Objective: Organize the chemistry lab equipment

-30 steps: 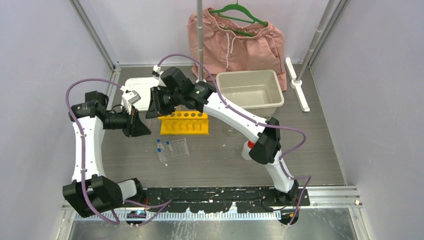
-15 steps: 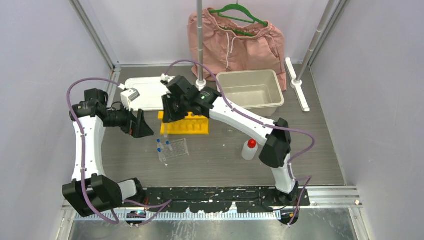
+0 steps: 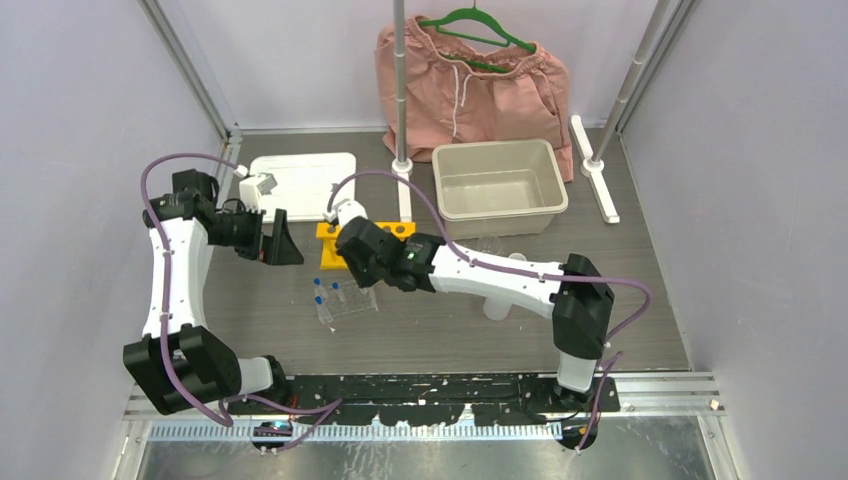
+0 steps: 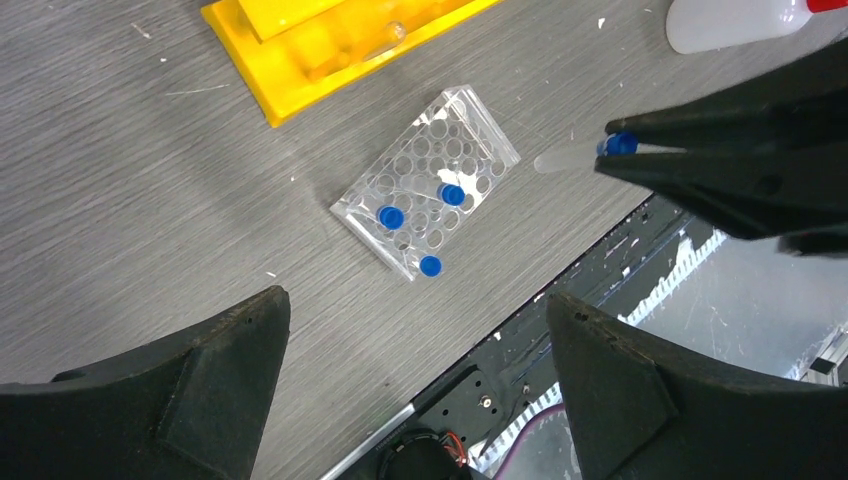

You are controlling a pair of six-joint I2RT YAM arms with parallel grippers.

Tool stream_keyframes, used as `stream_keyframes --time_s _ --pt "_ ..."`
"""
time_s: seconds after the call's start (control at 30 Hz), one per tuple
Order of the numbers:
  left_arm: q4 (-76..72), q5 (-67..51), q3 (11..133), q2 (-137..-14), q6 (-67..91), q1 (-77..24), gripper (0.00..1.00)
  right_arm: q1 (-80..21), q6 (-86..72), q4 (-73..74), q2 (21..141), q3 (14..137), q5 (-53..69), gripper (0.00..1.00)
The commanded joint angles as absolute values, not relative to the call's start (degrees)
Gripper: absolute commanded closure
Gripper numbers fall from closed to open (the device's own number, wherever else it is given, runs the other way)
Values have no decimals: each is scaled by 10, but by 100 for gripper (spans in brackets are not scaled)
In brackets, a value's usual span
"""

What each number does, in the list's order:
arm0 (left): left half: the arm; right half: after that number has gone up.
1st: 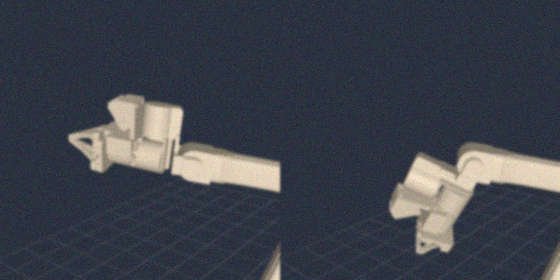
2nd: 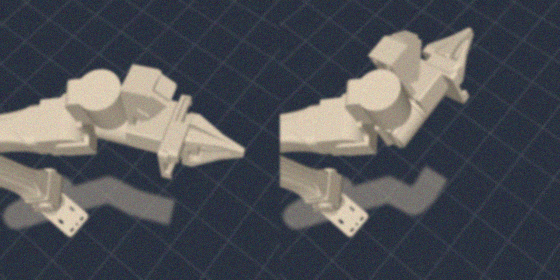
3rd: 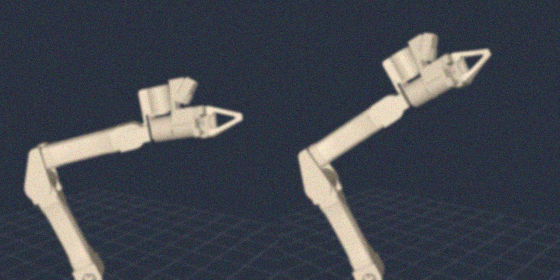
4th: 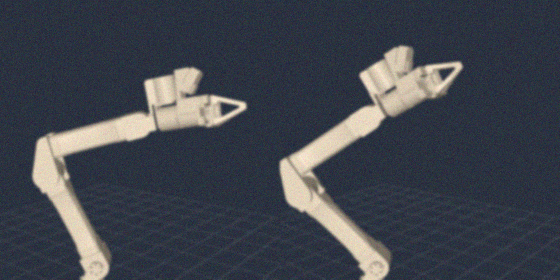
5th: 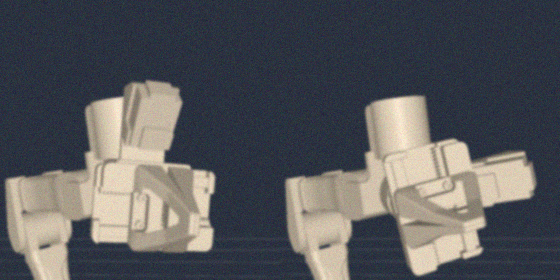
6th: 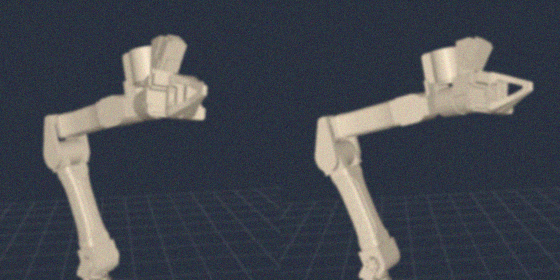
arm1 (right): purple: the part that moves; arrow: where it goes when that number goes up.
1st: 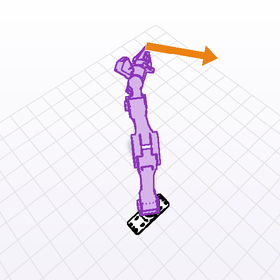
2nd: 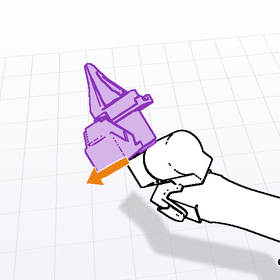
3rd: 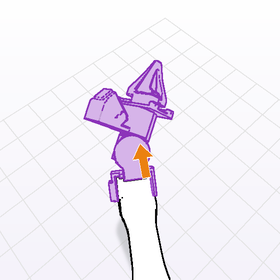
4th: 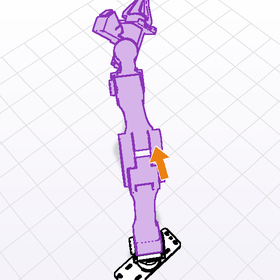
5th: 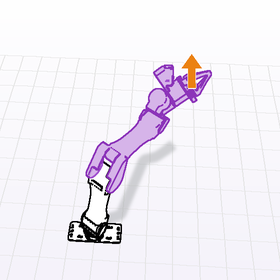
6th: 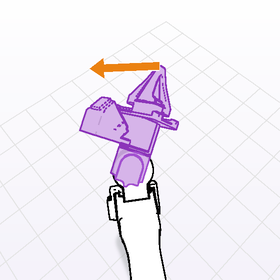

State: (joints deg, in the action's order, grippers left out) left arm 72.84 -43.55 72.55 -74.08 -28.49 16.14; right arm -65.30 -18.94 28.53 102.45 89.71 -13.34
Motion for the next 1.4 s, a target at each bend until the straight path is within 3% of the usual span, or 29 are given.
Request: stream_keyframes --time_s 0.0,0.67,1.37 --pt "706 -420 747 -733 -264 165 0 -683 -144 187 1024 872 -211 99" --pt "703 -406 739 -733 -265 170 0 -711 -148 24 1037 747 -254 99" --pt "704 -402 738 -733 -270 170 0 -711 -162 25 1042 736 -230 99"
